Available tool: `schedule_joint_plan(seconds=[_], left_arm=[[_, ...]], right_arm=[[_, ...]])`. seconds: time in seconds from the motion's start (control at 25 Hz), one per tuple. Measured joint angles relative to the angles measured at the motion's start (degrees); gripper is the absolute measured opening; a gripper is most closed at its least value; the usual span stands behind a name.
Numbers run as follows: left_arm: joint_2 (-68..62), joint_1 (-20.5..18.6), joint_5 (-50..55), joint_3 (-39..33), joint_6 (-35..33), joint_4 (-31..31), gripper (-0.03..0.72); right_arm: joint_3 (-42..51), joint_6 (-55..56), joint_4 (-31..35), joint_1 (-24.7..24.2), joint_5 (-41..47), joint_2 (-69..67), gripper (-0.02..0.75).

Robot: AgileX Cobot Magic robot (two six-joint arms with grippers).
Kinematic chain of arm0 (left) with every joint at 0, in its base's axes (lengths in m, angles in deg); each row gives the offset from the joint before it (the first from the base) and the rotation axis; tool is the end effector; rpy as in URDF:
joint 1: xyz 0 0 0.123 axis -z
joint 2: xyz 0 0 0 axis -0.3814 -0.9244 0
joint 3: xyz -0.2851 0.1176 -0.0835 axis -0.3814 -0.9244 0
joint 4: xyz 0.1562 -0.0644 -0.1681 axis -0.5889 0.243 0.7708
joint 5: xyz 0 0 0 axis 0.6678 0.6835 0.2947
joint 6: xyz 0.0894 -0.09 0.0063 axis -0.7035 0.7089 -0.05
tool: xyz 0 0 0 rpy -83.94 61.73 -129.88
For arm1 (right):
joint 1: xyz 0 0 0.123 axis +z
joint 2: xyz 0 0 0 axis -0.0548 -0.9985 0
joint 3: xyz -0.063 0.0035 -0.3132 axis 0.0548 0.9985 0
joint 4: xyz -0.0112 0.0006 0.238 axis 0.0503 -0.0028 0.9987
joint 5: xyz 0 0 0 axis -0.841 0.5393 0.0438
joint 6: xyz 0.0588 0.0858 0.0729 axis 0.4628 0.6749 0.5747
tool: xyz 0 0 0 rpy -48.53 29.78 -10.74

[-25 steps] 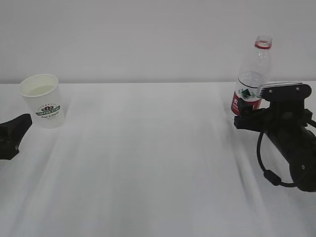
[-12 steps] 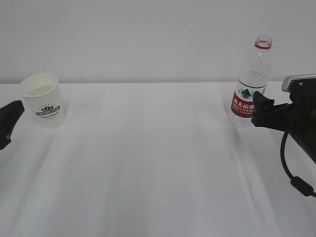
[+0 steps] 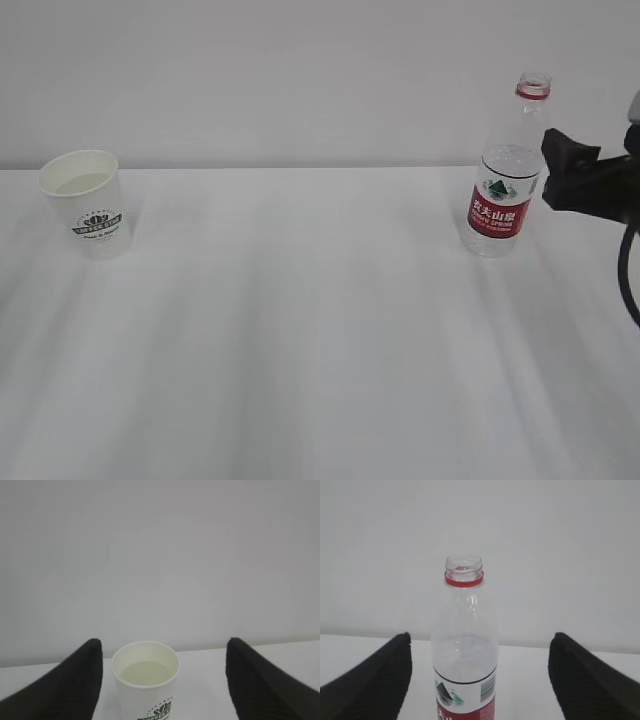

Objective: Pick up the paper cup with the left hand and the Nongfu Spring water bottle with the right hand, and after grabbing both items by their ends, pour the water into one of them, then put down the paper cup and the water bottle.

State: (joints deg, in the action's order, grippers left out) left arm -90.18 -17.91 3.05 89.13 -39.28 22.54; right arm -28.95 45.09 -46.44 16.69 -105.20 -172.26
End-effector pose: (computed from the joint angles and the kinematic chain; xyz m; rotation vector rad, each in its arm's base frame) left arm 0.2086 -0.0254 0.2652 0.0759 1.5339 -0.1591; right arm 0.2931 0.0458 0.2460 -0.0769 1.6599 -0.0041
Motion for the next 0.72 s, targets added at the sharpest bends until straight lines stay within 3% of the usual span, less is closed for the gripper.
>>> schedule_joint_plan(seconds=[0.72], left_arm=[[23.54, 0.00, 42.65, 12.94, -0.17, -0.27, 0.561]], right_arm=[[0.47, -2.76, 0.07, 0.00, 25.94, 20.67, 0.610]])
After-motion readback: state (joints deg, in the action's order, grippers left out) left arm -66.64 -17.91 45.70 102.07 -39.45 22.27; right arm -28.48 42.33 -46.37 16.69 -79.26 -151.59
